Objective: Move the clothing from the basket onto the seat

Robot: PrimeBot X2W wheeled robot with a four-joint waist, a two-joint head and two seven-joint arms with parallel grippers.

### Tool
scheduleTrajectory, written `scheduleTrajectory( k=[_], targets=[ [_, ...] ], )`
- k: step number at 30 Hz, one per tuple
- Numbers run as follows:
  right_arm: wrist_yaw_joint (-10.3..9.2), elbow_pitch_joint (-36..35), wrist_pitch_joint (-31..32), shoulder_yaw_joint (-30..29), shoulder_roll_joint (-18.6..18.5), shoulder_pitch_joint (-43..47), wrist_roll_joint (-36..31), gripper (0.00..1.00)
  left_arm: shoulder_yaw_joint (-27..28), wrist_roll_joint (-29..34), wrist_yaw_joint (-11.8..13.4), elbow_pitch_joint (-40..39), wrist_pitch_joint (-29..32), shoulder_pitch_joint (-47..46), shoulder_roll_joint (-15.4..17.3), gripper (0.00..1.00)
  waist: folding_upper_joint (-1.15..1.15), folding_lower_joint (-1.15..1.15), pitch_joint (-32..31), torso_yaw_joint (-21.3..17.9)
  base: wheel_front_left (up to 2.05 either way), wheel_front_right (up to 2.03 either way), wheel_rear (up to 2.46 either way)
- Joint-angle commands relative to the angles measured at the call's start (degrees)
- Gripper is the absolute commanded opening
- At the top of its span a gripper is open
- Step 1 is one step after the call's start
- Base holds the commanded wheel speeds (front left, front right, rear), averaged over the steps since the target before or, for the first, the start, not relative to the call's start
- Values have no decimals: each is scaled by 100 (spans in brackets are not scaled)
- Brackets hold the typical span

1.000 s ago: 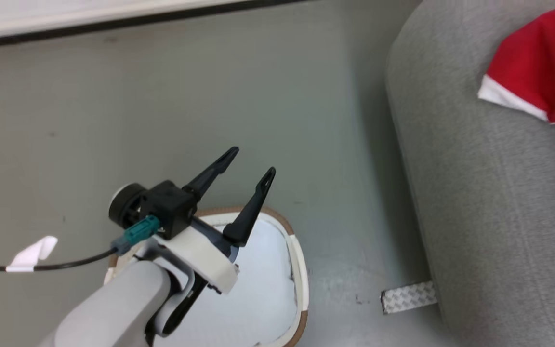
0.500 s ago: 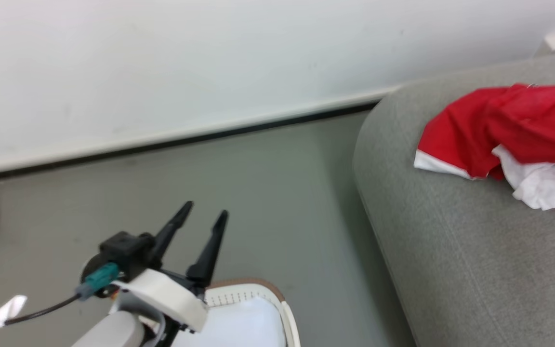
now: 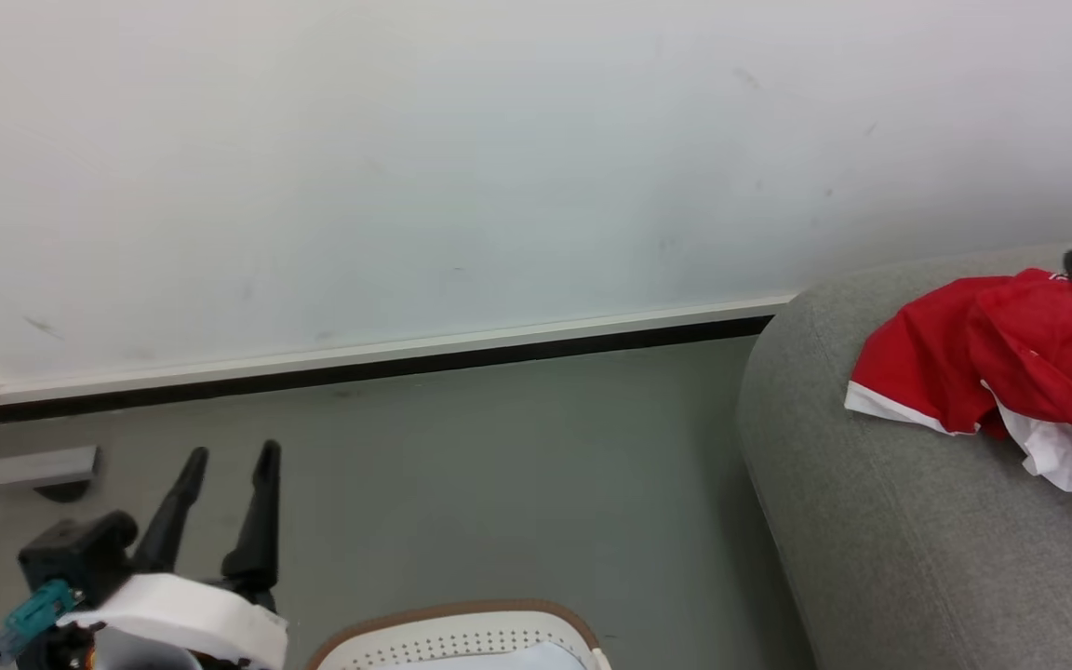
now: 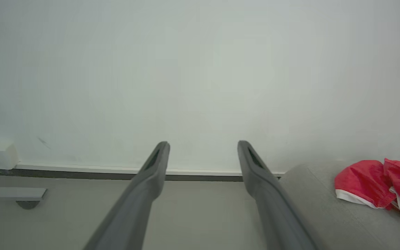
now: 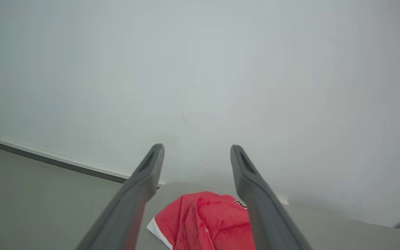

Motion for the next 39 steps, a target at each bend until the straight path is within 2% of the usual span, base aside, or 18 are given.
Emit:
scheduleTrajectory(
  k=[1,3,6,9,17,24,30,39],
  targets=[
    [-15,-44,-104,-63,123,146,-86,100,48,74,24,-20,-10,102,12,100,0,2,-55,74,0,0,0],
    [-15,-160,-349,-237,488,419,-288,100,214,143,54,-55,-9,284,-105,100,0,2,-99,146,0,0,0],
    [-15,-314,-819,-535,1111,884,-589,100,581,163,-106,-108,-8,559,-379,100,0,2,-173,226,0,0,0],
    [-15,-360,-1156,-554,1632,1348,-852,100,840,394,-304,8,-9,823,-635,100,0,2,-223,278,0,0,0],
    [-15,-109,-2114,-502,2512,2245,-1186,100,1269,1272,-570,525,-10,1184,-1167,100,0,2,-338,376,0,0,0],
    [-15,195,-2458,-262,2847,2466,-1326,100,1585,1657,-880,835,-9,1273,-1537,100,0,2,-324,419,0,0,0],
    [-15,343,-2579,-245,2937,2391,-1341,100,1743,1922,-1113,983,-10,1251,-1715,100,0,2,-294,460,0,0,0],
    [-15,451,-2631,-245,2991,2342,-1320,100,1931,2161,-1319,1127,-10,1225,-1887,100,0,2,-270,441,0,0,0]
  ],
)
